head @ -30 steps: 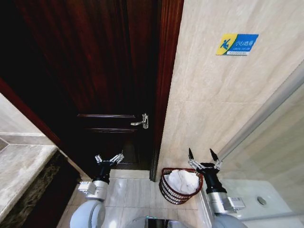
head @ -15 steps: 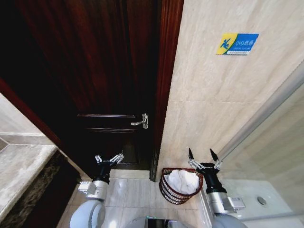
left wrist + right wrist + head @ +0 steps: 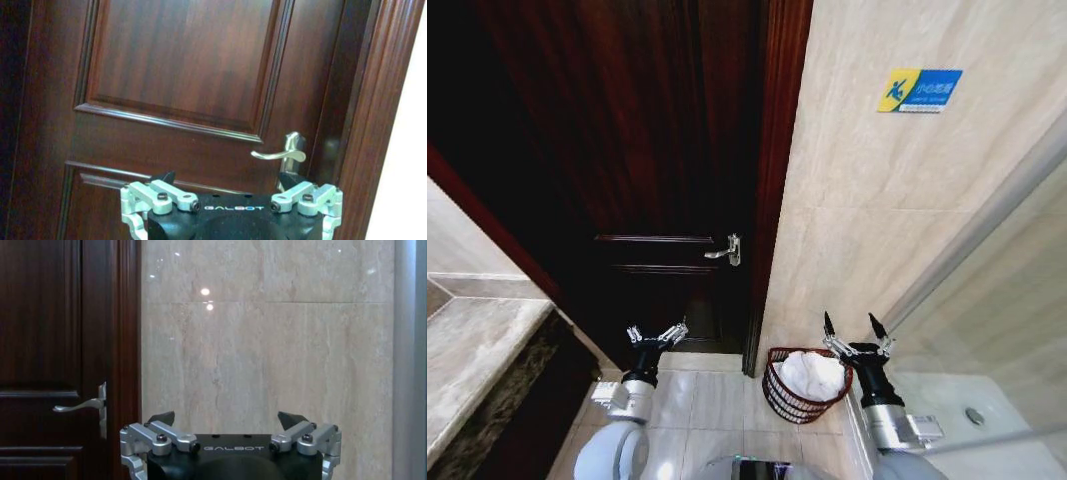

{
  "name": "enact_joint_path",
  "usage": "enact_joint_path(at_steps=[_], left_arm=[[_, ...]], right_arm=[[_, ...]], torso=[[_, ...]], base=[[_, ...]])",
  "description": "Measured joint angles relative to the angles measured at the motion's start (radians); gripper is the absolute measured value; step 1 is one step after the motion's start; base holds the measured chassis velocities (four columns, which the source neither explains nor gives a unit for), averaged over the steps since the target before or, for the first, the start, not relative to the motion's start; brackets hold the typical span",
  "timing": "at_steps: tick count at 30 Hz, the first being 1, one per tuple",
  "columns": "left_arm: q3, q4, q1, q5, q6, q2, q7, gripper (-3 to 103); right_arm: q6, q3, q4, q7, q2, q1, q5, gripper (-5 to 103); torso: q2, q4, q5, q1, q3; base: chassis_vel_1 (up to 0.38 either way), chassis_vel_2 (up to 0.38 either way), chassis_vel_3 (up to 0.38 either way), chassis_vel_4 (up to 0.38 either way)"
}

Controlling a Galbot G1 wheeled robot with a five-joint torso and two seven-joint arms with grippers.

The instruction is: Discard the used towel into the hamper.

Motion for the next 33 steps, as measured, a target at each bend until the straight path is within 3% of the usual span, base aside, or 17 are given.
enact_joint_path(at_steps=[33], left_arm=[[0.000,0.000,0.000,0.000,0.000,0.000,0.000,100]], right_arm=[[0.000,0.000,0.000,0.000,0.000,0.000,0.000,100]], torso=[[-0.003,0.0000,-0.0001,-0.001,-0.001]], base=[[0.069,-0.074,-0.071,0.070]])
